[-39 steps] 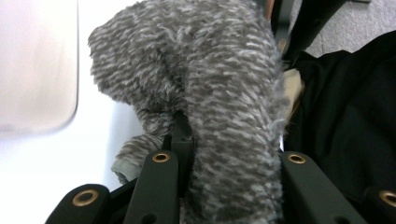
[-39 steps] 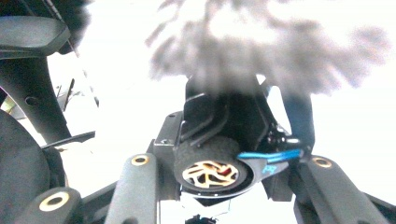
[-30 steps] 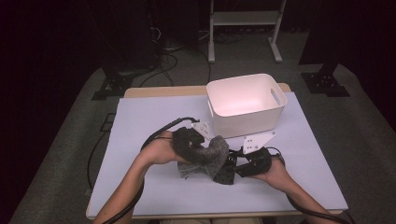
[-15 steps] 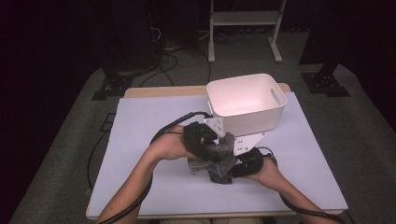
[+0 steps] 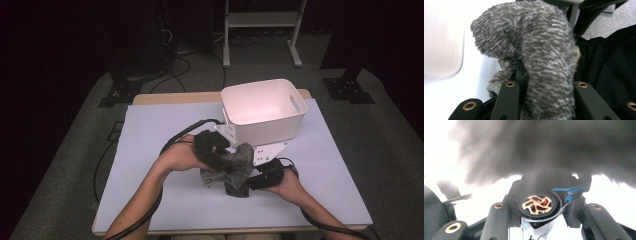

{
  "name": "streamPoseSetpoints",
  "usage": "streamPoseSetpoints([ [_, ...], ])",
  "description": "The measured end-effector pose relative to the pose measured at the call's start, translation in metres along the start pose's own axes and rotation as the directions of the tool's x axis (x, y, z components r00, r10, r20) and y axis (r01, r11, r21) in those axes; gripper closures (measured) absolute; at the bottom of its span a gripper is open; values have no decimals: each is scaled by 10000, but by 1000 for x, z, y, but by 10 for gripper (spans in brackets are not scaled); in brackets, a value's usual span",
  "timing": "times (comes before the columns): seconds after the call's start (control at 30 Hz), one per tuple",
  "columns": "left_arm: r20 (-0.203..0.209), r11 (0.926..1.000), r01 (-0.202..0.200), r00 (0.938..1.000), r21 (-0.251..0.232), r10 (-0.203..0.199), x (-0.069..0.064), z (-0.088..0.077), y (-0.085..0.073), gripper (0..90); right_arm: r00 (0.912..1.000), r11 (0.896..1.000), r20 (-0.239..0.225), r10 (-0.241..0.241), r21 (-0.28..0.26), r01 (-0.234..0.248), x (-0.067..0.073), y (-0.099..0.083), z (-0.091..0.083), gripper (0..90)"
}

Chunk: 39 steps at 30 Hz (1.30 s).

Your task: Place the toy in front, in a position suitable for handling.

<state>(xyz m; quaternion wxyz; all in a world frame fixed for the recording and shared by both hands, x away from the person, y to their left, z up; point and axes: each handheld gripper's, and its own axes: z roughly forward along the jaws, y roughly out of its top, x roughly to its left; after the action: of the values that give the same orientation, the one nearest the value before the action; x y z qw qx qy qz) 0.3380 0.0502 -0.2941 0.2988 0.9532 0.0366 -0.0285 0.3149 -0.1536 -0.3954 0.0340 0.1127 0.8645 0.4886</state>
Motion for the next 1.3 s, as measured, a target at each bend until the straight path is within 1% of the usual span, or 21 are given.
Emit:
streamPoseSetpoints([
  [0.07, -116, 9995, 277, 9996, 163, -275, 3, 0, -10, 695, 10000, 10000, 4, 46, -2, -46, -2, -2, -3, 562],
  [0.17, 5, 9985, 538, 9985, 71, -538, 7, 3, -21, 694, 9999, 9999, 14, 107, 36, -107, -2, -4, -7, 562],
  [0.33, 115, 9981, 611, 9981, -66, -610, 7, 5, -27, 691, 9999, 9998, 94, -37, 207, 35, -1, -3, -9, 560],
  [0.47, 144, 9978, 633, 9979, 200, -636, 8, 7, -30, 689, 9997, 9988, 138, -221, 449, 215, 0, -1, -10, 558],
  [0.5, 125, 9975, 682, 9976, 186, -684, 8, 8, -30, 689, 9997, 9986, 141, -221, 490, 214, 0, -1, -11, 558],
  [0.63, 227, 9979, 652, 9976, 32, -653, 9, 11, -31, 689, 9999, 9980, 71, -78, 623, 74, -2, 0, -14, 558],
  [0.7, 295, 9978, 649, 9975, -101, -646, 9, 11, -30, 691, 9999, 9975, 46, -141, 690, 137, -2, 1, -14, 559],
  [0.8, 209, 9975, 704, 9973, -115, -702, 9, 7, -29, 694, 9999, 9984, 41, -167, 548, 164, -2, 2, -11, 562],
  [0.83, 174, 9972, 730, 9972, -190, -727, 9, 5, -29, 695, 9999, 9990, 51, -158, 413, 155, -2, 2, -10, 562],
  [0.9, 73, 9973, 720, 9974, -161, -719, 9, -1, -31, 695, 9998, 9996, 66, -168, 207, 166, -3, 5, -6, 561],
  [1.0, -77, 9970, 769, 9970, -91, -770, 7, -11, -34, 695, 9996, 9995, -17, -275, 132, 275, -4, 13, 4, 561],
  [1.1, -289, 9963, 856, 9959, 29, -855, 5, -19, -40, 694, 9992, 9994, -199, -340, -9, 340, -3, 20, 16, 561],
  [1.13, -298, 9957, 927, 9953, 26, -926, 5, -19, -42, 694, 9991, 9994, -269, -332, -13, 332, -4, 21, 19, 561],
  [1.2, -261, 9954, 948, 9952, 97, -946, 5, -15, -46, 694, 9988, 9992, -304, -378, 103, 382, -4, 21, 23, 561],
  [1.23, -180, 9951, 986, 9950, -45, -987, 6, -13, -47, 694, 9986, 9987, -283, -455, 222, 461, -3, 20, 25, 561],
  [1.27, -106, 9948, 992, 9950, -240, -994, 6, -11, -47, 694, 9988, 9989, -277, -396, 246, 403, -3, 19, 23, 560],
  [1.3, -15, 9946, 984, 9951, -327, -985, 7, -8, -46, 694, 9989, 9988, -272, -371, 296, 379, -4, 17, 21, 561],
])
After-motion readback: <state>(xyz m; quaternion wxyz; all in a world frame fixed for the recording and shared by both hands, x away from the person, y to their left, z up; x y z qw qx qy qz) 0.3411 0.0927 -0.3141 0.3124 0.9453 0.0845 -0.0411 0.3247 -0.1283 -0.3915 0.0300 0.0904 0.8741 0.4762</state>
